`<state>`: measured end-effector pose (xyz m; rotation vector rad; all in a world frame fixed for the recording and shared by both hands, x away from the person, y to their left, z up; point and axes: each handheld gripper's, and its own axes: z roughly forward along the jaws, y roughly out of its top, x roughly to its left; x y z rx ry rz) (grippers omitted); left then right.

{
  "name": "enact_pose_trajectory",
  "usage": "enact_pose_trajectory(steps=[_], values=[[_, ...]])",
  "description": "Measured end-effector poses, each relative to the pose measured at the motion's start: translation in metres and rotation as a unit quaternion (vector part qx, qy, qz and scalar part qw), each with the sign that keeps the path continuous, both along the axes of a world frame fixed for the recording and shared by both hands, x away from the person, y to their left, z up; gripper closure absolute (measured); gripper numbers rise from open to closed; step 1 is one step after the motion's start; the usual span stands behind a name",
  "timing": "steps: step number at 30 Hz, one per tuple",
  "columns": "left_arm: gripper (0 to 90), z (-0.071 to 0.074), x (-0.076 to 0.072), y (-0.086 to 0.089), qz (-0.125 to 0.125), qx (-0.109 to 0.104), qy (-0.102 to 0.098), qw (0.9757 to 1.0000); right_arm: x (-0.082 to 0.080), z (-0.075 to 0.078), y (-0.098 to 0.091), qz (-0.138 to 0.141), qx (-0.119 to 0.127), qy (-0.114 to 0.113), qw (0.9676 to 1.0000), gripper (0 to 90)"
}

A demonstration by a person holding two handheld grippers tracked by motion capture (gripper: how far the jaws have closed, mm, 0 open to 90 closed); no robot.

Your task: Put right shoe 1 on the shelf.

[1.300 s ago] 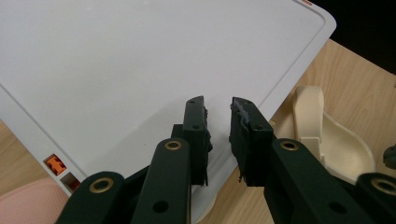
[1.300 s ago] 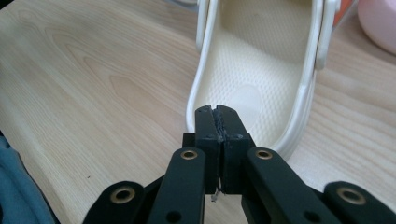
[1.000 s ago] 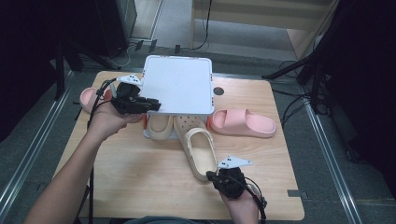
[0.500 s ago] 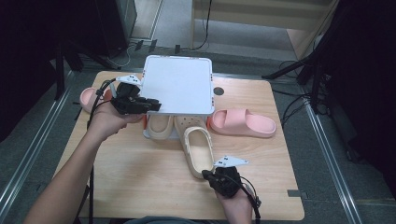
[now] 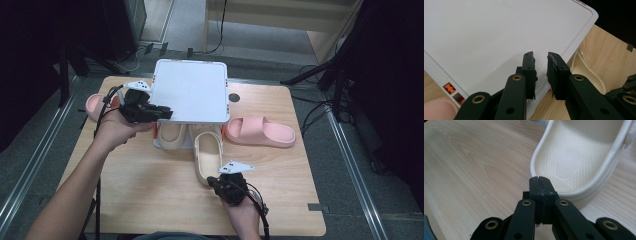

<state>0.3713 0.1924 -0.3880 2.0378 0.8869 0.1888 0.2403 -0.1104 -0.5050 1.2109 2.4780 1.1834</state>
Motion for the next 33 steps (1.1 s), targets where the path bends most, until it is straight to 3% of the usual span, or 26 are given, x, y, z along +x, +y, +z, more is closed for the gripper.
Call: enact_pose_trajectory(steps=[9, 16, 20, 24, 28, 33], values=[[76.1, 0.0, 0.0, 0.0, 0.0, 0.0, 0.0, 1.0, 0.015, 0.001, 0.015, 0.017, -0.013, -0.012, 0.9997, 90.0], [76.0, 0.0, 0.0, 0.0, 0.001, 0.001, -0.001, 1.0, 0.031, 0.007, 0.02, 0.016, 0.008, -0.023, 0.9996, 90.0], [76.1, 0.0, -0.001, 0.0, 0.001, 0.001, -0.003, 1.0, 0.036, 0.01, 0.023, 0.011, -0.002, -0.039, 0.9992, 90.0], [76.1, 0.0, 0.0, 0.0, 0.002, 0.0, -0.003, 1.0, 0.038, 0.011, 0.022, 0.001, 0.006, -0.028, 0.9996, 89.9], [76.1, 0.0, 0.0, 0.0, 0.002, 0.0, -0.004, 1.0, 0.028, 0.01, 0.02, 0.009, 0.011, -0.018, 0.9997, 89.9], [76.1, 0.0, -0.001, 0.0, 0.002, 0.001, -0.004, 1.0, 0.021, -0.001, 0.021, 0.015, -0.016, -0.002, 0.9998, 89.9]])
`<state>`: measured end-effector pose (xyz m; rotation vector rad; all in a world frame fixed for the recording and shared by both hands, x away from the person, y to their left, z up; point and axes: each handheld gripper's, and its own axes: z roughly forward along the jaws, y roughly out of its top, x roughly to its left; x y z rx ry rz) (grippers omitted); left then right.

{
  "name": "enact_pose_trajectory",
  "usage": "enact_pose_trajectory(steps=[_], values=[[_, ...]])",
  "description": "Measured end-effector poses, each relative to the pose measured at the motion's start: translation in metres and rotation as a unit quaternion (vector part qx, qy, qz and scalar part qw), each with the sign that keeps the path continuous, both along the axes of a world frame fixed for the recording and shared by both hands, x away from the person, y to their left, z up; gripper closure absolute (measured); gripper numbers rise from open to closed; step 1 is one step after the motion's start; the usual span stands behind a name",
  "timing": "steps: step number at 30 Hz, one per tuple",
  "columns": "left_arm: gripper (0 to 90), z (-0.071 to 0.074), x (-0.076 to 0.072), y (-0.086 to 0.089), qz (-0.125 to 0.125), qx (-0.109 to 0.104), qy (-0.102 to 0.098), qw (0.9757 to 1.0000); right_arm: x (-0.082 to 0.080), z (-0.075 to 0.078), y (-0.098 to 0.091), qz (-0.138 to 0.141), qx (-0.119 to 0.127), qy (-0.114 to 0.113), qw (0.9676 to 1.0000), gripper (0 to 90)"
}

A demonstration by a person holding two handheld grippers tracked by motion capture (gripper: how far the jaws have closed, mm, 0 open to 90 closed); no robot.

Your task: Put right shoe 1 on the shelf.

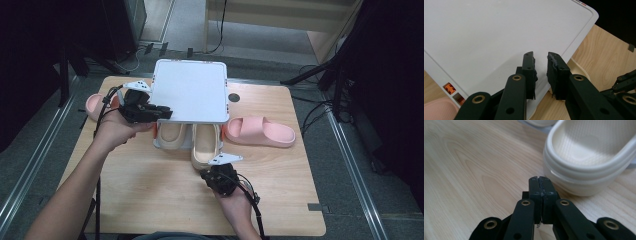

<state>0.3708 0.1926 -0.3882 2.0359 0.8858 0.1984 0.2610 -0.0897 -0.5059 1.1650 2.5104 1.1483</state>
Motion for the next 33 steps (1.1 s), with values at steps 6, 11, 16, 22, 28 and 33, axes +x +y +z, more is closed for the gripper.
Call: enact_pose_trajectory(steps=[6, 11, 16, 22, 28, 33], values=[[76.1, 0.0, 0.0, 0.0, 0.0, -0.001, -0.001, 1.0, 0.015, -0.006, -0.004, -0.016, -0.009, -0.005, 0.9998, 90.0], [76.4, -0.001, -0.001, -0.001, 0.002, -0.002, -0.003, 1.0, 0.031, 0.0, -0.002, -0.013, -0.016, -0.015, 0.9997, 90.0], [76.7, -0.001, -0.001, 0.0, 0.002, -0.001, -0.007, 1.0, 0.048, -0.002, 0.0, -0.02, -0.015, -0.015, 0.9996, 89.7], [76.7, -0.001, -0.001, 0.0, 0.001, -0.002, -0.008, 1.0, 0.067, -0.003, -0.002, -0.033, 0.007, -0.002, 0.9994, 88.8], [66.1, 0.0, -0.003, 0.0, 0.009, 0.007, -0.017, 0.9998, 0.065, 0.0, -0.005, -0.032, 0.028, 0.005, 0.9991, 87.2], [56.2, 0.003, -0.003, 0.0, 0.005, -0.007, 0.008, 0.9999, 0.048, 0.019, -0.019, -0.017, 0.043, -0.009, 0.9989, 78.0]])
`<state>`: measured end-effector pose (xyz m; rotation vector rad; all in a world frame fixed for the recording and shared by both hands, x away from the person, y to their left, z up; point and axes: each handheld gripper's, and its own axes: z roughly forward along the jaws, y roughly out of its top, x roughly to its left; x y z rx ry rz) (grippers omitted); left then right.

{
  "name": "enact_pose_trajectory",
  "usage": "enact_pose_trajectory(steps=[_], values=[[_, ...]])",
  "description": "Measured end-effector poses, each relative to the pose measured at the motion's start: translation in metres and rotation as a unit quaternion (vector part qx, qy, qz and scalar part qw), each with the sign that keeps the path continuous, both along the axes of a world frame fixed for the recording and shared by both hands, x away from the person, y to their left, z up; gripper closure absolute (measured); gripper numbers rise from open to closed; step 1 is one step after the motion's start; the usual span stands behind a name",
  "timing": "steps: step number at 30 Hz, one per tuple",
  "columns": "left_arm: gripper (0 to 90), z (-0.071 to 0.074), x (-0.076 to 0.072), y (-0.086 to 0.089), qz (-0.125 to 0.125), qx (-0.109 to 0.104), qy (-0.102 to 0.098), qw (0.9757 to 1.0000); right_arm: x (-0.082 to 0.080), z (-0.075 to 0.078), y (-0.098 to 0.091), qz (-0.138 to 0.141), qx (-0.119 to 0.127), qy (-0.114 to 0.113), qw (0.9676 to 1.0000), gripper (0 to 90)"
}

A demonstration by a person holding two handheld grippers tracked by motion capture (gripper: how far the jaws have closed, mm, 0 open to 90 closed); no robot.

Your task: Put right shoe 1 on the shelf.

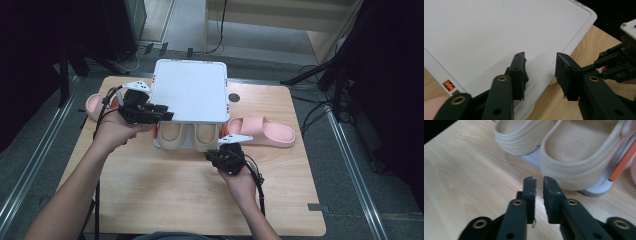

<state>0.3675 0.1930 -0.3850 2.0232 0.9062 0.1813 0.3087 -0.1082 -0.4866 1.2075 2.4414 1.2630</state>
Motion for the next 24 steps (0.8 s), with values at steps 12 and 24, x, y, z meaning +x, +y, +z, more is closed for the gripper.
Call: enact_pose_trajectory(steps=[12, 24], values=[[43.2, 0.022, -0.01, 0.019, 0.027, -0.014, -0.016, 0.9994, -0.027, 0.013, -0.042, 0.031, 0.025, -0.004, 0.9992, 40.3], [41.4, 0.023, -0.016, 0.055, 0.079, -0.026, -0.013, 0.9964, -0.03, 0.01, -0.067, 0.026, 0.001, 0.013, 0.9996, 41.3]])
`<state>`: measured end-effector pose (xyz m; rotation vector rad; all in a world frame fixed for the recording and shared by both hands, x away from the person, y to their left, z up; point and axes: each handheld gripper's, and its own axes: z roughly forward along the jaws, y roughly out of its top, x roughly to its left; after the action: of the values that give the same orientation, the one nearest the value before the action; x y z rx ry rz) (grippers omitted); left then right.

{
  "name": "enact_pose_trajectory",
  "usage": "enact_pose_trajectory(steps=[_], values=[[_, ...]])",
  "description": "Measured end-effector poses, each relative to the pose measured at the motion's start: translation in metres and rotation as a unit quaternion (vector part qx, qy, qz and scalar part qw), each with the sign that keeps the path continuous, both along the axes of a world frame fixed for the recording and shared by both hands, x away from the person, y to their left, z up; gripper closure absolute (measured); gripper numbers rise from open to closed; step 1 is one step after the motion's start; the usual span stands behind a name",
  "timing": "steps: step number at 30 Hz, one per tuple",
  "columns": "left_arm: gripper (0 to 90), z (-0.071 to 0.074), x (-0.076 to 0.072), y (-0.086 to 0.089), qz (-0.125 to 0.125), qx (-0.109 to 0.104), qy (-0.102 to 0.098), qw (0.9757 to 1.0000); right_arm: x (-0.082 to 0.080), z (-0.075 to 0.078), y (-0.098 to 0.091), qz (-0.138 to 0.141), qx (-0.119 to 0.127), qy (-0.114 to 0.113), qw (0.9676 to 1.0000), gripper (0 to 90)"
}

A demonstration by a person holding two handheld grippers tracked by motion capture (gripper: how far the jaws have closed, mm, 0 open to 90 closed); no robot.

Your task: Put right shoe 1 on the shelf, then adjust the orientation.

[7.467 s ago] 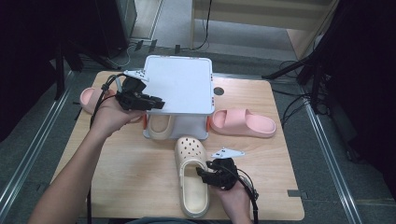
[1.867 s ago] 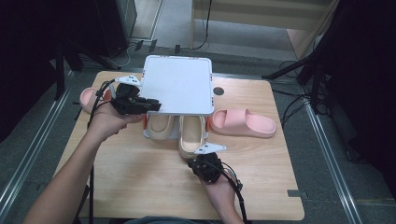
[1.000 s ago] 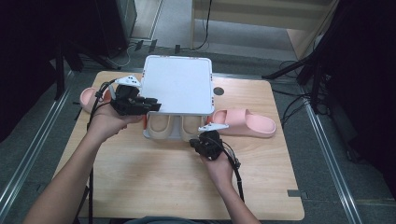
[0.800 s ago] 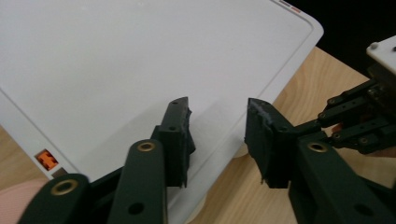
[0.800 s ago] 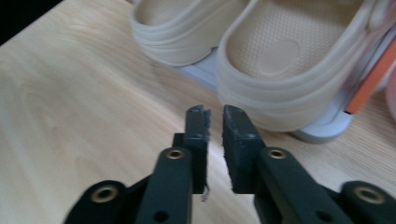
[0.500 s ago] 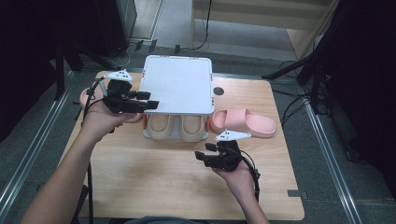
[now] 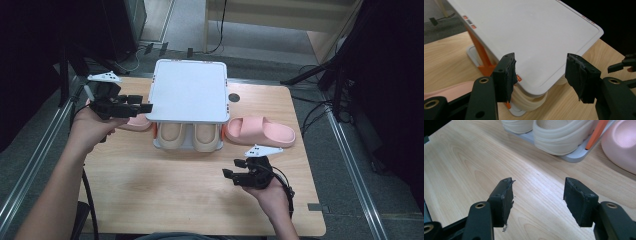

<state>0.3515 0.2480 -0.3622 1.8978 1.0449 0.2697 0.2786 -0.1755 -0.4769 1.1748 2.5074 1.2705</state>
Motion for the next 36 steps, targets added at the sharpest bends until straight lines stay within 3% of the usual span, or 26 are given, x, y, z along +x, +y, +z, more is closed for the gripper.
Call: enact_pose_trajectory(steps=[9, 16, 19, 28, 32, 36], values=[[40.4, -0.014, -0.004, 0.02, 0.027, 0.025, 0.007, 0.9993, 0.014, 0.003, 0.002, 0.004, 0.016, -0.011, 0.9998, 41.2], [42.5, -0.027, -0.005, 0.035, 0.056, 0.025, 0.016, 0.998, 0.025, 0.005, -0.001, 0.008, 0.022, -0.013, 0.9996, 40.9], [45.7, -0.035, -0.005, 0.039, 0.064, 0.027, 0.007, 0.9976, 0.03, 0.006, -0.004, 0.003, 0.021, -0.012, 0.9997, 40.9], [48.6, -0.067, 0.008, 0.047, 0.089, 0.044, 0.033, 0.9946, 0.036, 0.006, -0.01, -0.007, 0.02, -0.009, 0.9997, 41.0], [50.6, -0.08, 0.019, 0.053, 0.095, 0.055, 0.058, 0.9923, 0.037, 0.004, -0.01, -0.008, 0.017, -0.009, 0.9998, 41.1], [55.5, -0.09, 0.025, 0.059, 0.103, 0.048, 0.058, 0.9918, 0.036, 0.003, -0.009, -0.007, 0.014, -0.008, 0.9998, 41.3]])
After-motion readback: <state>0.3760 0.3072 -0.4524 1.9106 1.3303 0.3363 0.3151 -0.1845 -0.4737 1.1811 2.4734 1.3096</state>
